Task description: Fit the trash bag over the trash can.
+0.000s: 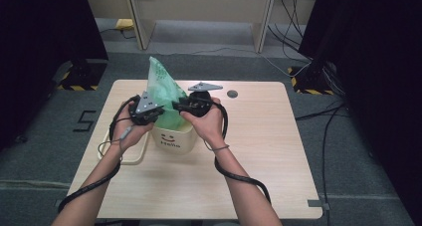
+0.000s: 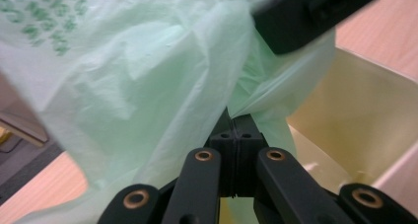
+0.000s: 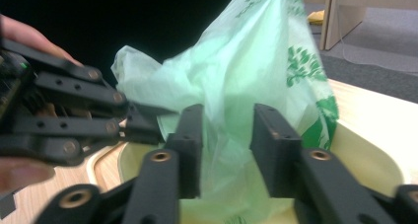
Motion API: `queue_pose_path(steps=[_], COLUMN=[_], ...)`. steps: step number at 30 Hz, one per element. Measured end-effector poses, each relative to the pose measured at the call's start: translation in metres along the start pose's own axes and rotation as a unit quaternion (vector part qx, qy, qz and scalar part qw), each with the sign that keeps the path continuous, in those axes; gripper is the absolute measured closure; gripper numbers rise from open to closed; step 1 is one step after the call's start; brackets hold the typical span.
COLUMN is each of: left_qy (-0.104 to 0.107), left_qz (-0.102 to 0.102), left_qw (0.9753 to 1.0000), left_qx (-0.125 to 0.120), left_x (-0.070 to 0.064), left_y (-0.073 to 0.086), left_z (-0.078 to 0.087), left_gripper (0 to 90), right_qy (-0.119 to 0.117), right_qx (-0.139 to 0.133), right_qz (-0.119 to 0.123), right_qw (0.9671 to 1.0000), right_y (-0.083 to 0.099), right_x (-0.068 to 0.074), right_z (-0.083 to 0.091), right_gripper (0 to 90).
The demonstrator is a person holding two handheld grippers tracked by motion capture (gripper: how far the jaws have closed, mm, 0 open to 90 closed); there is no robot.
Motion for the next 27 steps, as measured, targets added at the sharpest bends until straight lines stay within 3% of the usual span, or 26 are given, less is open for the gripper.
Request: queue_pose_path(steps=[5,7,13,18,19,20,21,22,25,27], left_qy=[0.013,0.016,0.025,0.031,0.033,0.032,0.032,0.030,0.023,0.025], left_qz=[-0.010,-0.014,-0.021,-0.027,-0.025,-0.022,-0.022,-0.016,0.021,0.052], left_qw=[0.9998,0.9997,0.9992,0.9988,0.9988,0.9990,0.9990,0.9993,0.9994,0.9970], left_qx=[0.007,0.015,0.025,0.027,0.026,0.022,0.022,0.014,-0.018,-0.051], left_x=[-0.005,-0.007,-0.010,-0.011,-0.011,-0.010,-0.010,-0.009,-0.005,-0.003], left_y=[-0.001,0.001,0.006,0.006,0.007,0.008,0.008,0.008,0.009,0.009], left_z=[-0.001,-0.002,-0.002,-0.002,-0.001,0.000,0.000,0.003,0.014,0.025], left_gripper=[89.6,89.7,89.7,89.5,89.2,88.7,86.9,86.9,65.1,58.3], right_qy=[0.003,-0.001,-0.005,0.001,0.003,0.003,0.003,0.006,0.013,0.012], right_qx=[-0.010,-0.014,-0.007,0.006,0.015,0.014,0.014,0.010,0.016,0.015], right_qz=[0.003,-0.006,-0.017,-0.016,-0.015,-0.016,-0.016,-0.022,-0.023,-0.022], right_qw=[0.9999,0.9999,0.9998,0.9999,0.9998,0.9998,0.9998,0.9997,0.9995,0.9996], right_y=[-0.012,-0.017,-0.022,-0.021,-0.019,-0.019,-0.019,-0.018,-0.015,-0.013], right_x=[0.000,0.001,0.004,0.007,0.007,0.007,0.007,0.006,0.001,-0.001], right_z=[0.010,0.011,0.001,-0.009,-0.014,-0.014,-0.014,-0.014,-0.012,-0.008], right_gripper=[53.7,51.7,51.0,62.8,78.1,84.1,84.1,89.7,90.0,90.0])
Point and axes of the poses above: each handheld gripper's, and its own axes: z roughly backward along the jaws, y roughly out of its underside, x roughly to its left, the point moved 5 cm from there along -z, roughly forward along the jaws, and after that the axes turned 13 degrees about -z, right-handed, at the moved point
